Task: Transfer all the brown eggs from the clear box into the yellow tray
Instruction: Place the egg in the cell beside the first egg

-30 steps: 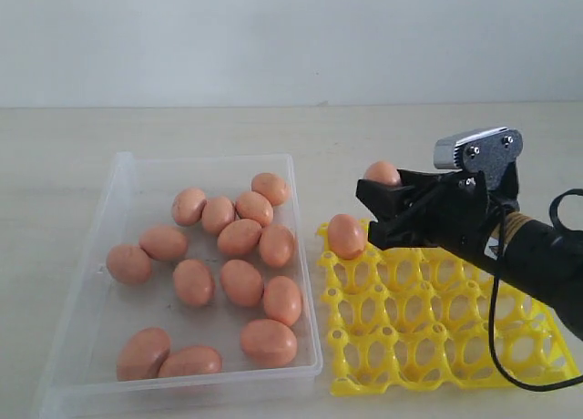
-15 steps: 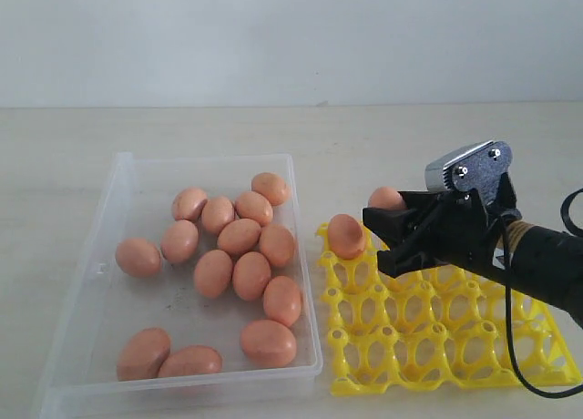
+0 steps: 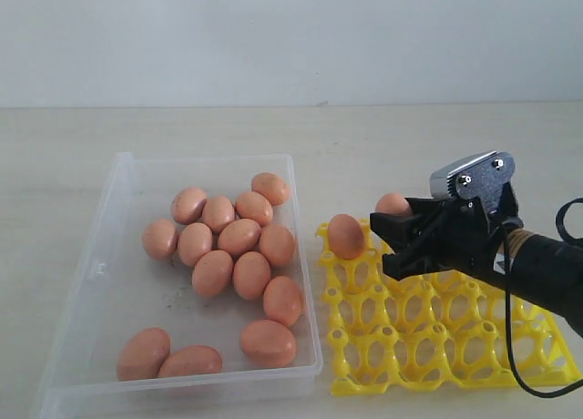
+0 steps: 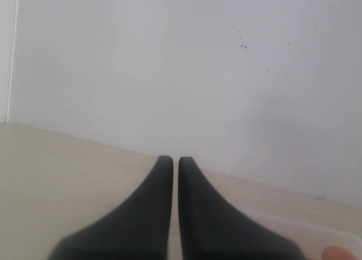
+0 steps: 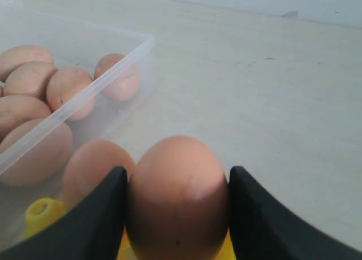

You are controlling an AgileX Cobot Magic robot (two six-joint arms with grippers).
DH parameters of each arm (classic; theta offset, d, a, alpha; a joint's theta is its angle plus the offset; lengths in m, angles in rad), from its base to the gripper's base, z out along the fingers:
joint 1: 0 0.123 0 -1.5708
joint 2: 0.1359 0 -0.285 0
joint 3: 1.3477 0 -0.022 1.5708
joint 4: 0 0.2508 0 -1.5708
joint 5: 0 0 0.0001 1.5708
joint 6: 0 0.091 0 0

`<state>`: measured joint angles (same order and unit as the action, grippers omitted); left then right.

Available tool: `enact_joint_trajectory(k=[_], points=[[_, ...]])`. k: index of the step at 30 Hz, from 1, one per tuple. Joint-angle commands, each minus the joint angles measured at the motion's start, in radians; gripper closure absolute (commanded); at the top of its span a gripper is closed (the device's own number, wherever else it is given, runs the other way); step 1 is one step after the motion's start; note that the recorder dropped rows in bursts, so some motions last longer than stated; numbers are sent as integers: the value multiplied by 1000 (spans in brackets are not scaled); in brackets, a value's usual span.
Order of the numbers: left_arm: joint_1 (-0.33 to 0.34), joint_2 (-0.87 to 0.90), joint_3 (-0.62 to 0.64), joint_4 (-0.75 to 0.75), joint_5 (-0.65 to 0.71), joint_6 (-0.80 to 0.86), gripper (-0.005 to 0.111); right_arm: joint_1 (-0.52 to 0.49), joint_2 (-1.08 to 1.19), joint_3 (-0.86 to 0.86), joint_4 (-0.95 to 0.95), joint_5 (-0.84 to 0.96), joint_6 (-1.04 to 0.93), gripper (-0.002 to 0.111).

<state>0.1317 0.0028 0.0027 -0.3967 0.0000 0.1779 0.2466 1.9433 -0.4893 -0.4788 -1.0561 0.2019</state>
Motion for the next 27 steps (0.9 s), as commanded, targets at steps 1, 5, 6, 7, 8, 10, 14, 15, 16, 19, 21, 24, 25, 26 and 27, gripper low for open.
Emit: enact_joint_trajectory(k=[1, 5, 6, 7, 8, 10, 14, 15, 16, 19, 21, 24, 25, 26, 27], points=[[-3, -3, -3, -3, 0, 7, 103, -8, 0, -8, -56, -9, -4, 109], [-3, -3, -3, -3, 0, 7, 103, -8, -2, -40, -100, 53, 33, 109], [-3, -3, -3, -3, 0, 7, 103, -8, -2, -48, -111, 65, 47, 109], [-3, -3, -3, -3, 0, 7, 103, -8, -2, -56, -123, 80, 59, 109], [-3, -3, -3, -3, 0, 7, 103, -8, -2, -66, -136, 98, 71, 109], [-3, -3, -3, -3, 0, 7, 103, -8, -2, -72, -139, 105, 77, 109], [-3, -3, -3, -3, 0, 7, 103, -8, -4, -72, -144, 110, 55, 109], [-3, -3, -3, -3, 0, 7, 103, -8, -6, -72, -146, 118, 50, 109], [-3, -3, -3, -3, 0, 7, 103, -8, -11, -72, -151, 126, 48, 109], [-3, -3, -3, -3, 0, 7, 103, -8, -31, -72, -162, 164, 46, 109], [-3, -3, -3, -3, 0, 7, 103, -8, -51, -72, -162, 192, 46, 109], [-3, -3, -3, -3, 0, 7, 103, -8, -77, -72, -162, 237, 43, 109], [-3, -3, -3, -3, 0, 7, 103, -8, -82, -72, -162, 239, 50, 109], [-3, -3, -3, -3, 0, 7, 103, -8, -82, -72, -167, 243, 54, 109], [-3, -3, -3, -3, 0, 7, 103, -8, -82, -72, -170, 251, 57, 109]])
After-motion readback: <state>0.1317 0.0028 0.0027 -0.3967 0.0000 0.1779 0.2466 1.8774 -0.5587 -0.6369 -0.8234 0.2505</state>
